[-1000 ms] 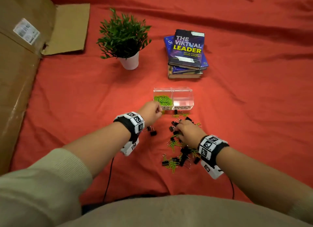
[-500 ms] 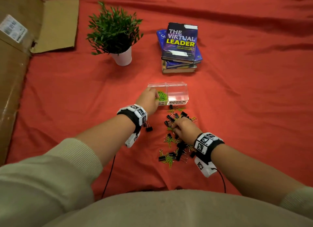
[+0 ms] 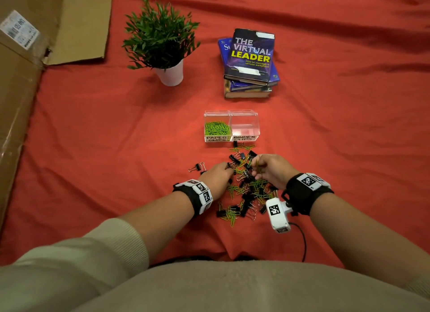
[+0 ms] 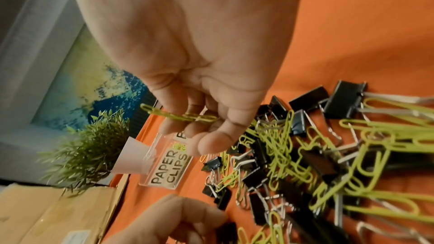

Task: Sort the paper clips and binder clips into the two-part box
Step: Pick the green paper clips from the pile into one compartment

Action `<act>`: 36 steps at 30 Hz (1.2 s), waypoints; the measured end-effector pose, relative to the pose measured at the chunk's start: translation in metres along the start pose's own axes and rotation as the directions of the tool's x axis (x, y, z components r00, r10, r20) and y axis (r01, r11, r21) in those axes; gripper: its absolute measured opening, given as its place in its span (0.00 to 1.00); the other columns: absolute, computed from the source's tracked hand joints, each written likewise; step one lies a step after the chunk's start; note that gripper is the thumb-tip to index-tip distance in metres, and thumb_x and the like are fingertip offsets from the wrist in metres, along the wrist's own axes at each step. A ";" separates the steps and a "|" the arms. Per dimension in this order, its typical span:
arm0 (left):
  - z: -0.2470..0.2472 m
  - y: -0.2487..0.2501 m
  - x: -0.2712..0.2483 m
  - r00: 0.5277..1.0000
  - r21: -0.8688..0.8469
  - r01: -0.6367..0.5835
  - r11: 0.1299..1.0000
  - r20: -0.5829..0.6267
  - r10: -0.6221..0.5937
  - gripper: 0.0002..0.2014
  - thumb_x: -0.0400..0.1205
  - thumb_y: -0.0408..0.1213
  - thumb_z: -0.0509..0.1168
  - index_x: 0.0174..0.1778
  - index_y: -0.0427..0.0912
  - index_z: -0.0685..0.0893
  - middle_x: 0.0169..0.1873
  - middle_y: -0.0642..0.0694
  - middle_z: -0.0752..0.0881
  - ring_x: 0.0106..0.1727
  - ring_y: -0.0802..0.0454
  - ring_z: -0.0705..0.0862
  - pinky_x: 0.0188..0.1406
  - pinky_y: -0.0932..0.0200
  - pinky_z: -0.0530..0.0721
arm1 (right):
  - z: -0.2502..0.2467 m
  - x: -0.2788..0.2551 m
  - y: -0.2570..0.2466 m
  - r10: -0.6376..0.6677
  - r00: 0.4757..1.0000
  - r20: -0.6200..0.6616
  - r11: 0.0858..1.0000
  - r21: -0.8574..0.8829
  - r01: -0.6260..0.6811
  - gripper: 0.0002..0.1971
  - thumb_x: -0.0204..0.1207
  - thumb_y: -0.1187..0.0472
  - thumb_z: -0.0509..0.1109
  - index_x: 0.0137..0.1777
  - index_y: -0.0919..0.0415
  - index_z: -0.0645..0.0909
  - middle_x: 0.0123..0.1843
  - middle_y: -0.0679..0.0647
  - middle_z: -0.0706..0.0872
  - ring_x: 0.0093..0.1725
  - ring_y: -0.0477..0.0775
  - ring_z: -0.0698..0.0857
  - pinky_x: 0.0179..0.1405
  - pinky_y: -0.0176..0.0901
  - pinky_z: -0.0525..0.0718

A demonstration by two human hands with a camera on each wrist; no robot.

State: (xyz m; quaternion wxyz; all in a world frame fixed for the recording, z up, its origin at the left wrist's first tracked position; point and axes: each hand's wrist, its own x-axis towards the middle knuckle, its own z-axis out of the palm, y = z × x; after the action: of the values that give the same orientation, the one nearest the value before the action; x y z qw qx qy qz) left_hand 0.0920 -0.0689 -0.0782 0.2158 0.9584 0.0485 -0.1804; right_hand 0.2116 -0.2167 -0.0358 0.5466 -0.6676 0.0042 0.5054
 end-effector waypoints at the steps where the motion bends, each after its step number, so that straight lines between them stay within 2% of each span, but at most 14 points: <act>1: -0.002 -0.002 0.000 1.000 -0.013 0.019 1.000 0.000 -0.019 0.10 0.80 0.33 0.64 0.57 0.35 0.79 0.55 0.39 0.77 0.58 0.38 0.79 0.54 0.46 0.80 | 0.001 -0.001 0.001 0.007 1.000 0.012 1.000 0.031 -0.007 0.15 0.76 0.74 0.47 0.37 0.67 0.74 0.36 0.60 0.75 0.33 0.56 0.78 0.33 0.44 0.77; 4: -0.009 -0.009 -0.002 0.997 -0.093 0.082 0.992 0.014 -0.081 0.11 0.80 0.35 0.66 0.55 0.36 0.78 0.56 0.39 0.80 0.59 0.39 0.80 0.58 0.48 0.79 | 0.005 0.001 0.003 0.016 0.999 0.039 1.000 0.013 -0.016 0.15 0.76 0.72 0.48 0.39 0.68 0.77 0.35 0.61 0.77 0.33 0.56 0.80 0.30 0.42 0.78; 7: -0.021 -0.022 -0.009 0.989 -0.176 0.141 0.974 -0.010 -0.145 0.06 0.79 0.34 0.66 0.49 0.38 0.79 0.54 0.39 0.83 0.57 0.40 0.81 0.53 0.54 0.77 | 0.014 0.004 0.005 0.020 0.999 0.034 0.969 -0.246 -0.011 0.10 0.79 0.66 0.58 0.43 0.67 0.81 0.35 0.57 0.81 0.32 0.52 0.81 0.30 0.39 0.79; 10: -0.026 -0.037 -0.018 0.979 -0.137 0.179 0.974 -0.079 -0.190 0.05 0.77 0.33 0.63 0.47 0.42 0.79 0.51 0.42 0.80 0.55 0.41 0.80 0.52 0.50 0.79 | 0.022 0.007 0.014 -0.074 0.993 0.095 0.719 -0.685 0.119 0.05 0.77 0.61 0.68 0.44 0.61 0.83 0.42 0.56 0.87 0.35 0.48 0.82 0.34 0.38 0.81; 13: -0.024 -0.030 -0.025 0.986 -0.039 0.133 0.990 -0.097 -0.137 0.08 0.77 0.37 0.64 0.50 0.42 0.77 0.52 0.43 0.76 0.56 0.41 0.79 0.52 0.47 0.80 | 0.030 0.005 0.017 -0.138 0.977 0.164 0.475 -0.854 0.210 0.05 0.77 0.61 0.67 0.48 0.59 0.83 0.47 0.54 0.87 0.37 0.48 0.81 0.35 0.38 0.79; 16: -0.012 -0.009 -0.033 0.995 0.016 -0.012 1.000 0.098 0.010 0.13 0.77 0.43 0.66 0.53 0.42 0.77 0.55 0.43 0.79 0.58 0.43 0.79 0.53 0.50 0.79 | 0.036 0.007 0.016 -0.132 0.973 0.191 0.407 -0.885 0.229 0.09 0.81 0.64 0.60 0.53 0.60 0.82 0.46 0.53 0.86 0.37 0.47 0.80 0.29 0.32 0.72; 19: 0.000 0.002 -0.042 0.968 0.051 -0.117 0.992 0.230 0.102 0.18 0.74 0.49 0.71 0.54 0.44 0.78 0.55 0.45 0.80 0.57 0.44 0.81 0.45 0.52 0.79 | 0.036 0.008 0.016 -0.119 0.975 0.190 0.462 -0.858 0.224 0.10 0.79 0.66 0.59 0.53 0.59 0.81 0.45 0.51 0.87 0.42 0.52 0.84 0.38 0.39 0.81; 21: 0.003 0.001 -0.047 0.957 0.067 -0.126 0.990 0.272 0.103 0.19 0.74 0.48 0.72 0.56 0.44 0.78 0.56 0.44 0.79 0.57 0.43 0.81 0.44 0.51 0.79 | 0.036 0.008 0.017 -0.119 0.966 0.229 0.419 -0.871 0.258 0.10 0.76 0.67 0.62 0.53 0.59 0.81 0.43 0.51 0.86 0.44 0.55 0.85 0.44 0.44 0.83; 22: 0.002 0.000 -0.049 0.955 0.073 -0.123 0.990 0.280 0.098 0.19 0.75 0.46 0.71 0.58 0.43 0.78 0.57 0.43 0.79 0.58 0.42 0.81 0.46 0.49 0.80 | 0.036 0.008 0.018 -0.113 0.958 0.264 0.372 -0.883 0.287 0.11 0.74 0.68 0.64 0.55 0.59 0.81 0.41 0.49 0.84 0.43 0.54 0.83 0.42 0.42 0.82; 24: -0.001 -0.004 -0.051 0.957 0.065 -0.118 0.991 0.274 0.096 0.16 0.77 0.42 0.68 0.58 0.42 0.78 0.58 0.42 0.79 0.59 0.41 0.81 0.49 0.48 0.80 | 0.038 0.009 0.021 -0.092 0.936 0.339 0.262 -0.899 0.351 0.16 0.71 0.67 0.68 0.60 0.58 0.79 0.37 0.45 0.76 0.43 0.50 0.77 0.36 0.35 0.74; 27: -0.008 -0.012 -0.052 0.966 0.054 -0.096 0.994 0.244 0.081 0.12 0.77 0.39 0.65 0.56 0.42 0.79 0.56 0.42 0.79 0.57 0.41 0.81 0.48 0.50 0.79 | 0.038 0.011 0.026 -0.056 0.921 0.385 0.124 -0.913 0.389 0.23 0.71 0.65 0.69 0.67 0.52 0.75 0.46 0.48 0.72 0.53 0.49 0.71 0.50 0.38 0.74; 30: -0.014 -0.024 -0.052 0.985 0.070 -0.041 0.997 0.170 0.029 0.11 0.77 0.39 0.63 0.54 0.43 0.78 0.55 0.42 0.78 0.57 0.40 0.82 0.50 0.47 0.83 | 0.035 0.012 0.033 -0.050 0.918 0.393 0.073 -0.915 0.396 0.23 0.73 0.63 0.71 0.68 0.49 0.75 0.57 0.55 0.75 0.63 0.54 0.72 0.62 0.50 0.77; 33: -0.017 -0.030 -0.054 0.999 0.100 -0.007 0.995 0.037 0.003 0.11 0.76 0.39 0.62 0.53 0.41 0.77 0.55 0.41 0.77 0.59 0.41 0.78 0.53 0.48 0.80 | 0.034 0.010 0.037 -0.109 0.905 0.411 0.061 -0.906 0.418 0.21 0.73 0.64 0.71 0.66 0.53 0.78 0.59 0.57 0.75 0.63 0.57 0.74 0.61 0.51 0.78; 36: -0.014 -0.024 -0.058 0.999 0.125 -0.017 0.992 0.037 0.012 0.13 0.77 0.41 0.62 0.53 0.39 0.76 0.55 0.40 0.77 0.59 0.41 0.78 0.53 0.48 0.79 | 0.033 0.008 0.042 -0.164 0.891 0.423 0.060 -0.898 0.437 0.16 0.73 0.65 0.69 0.61 0.60 0.80 0.59 0.57 0.75 0.59 0.57 0.78 0.57 0.50 0.80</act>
State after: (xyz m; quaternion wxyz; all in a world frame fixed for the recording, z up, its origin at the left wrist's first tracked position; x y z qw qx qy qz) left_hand 0.0389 -0.0425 -0.0549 0.1576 0.9669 0.0261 -0.1990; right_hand 0.1701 -0.2055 -0.0679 0.0636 -0.7862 -0.5233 0.3224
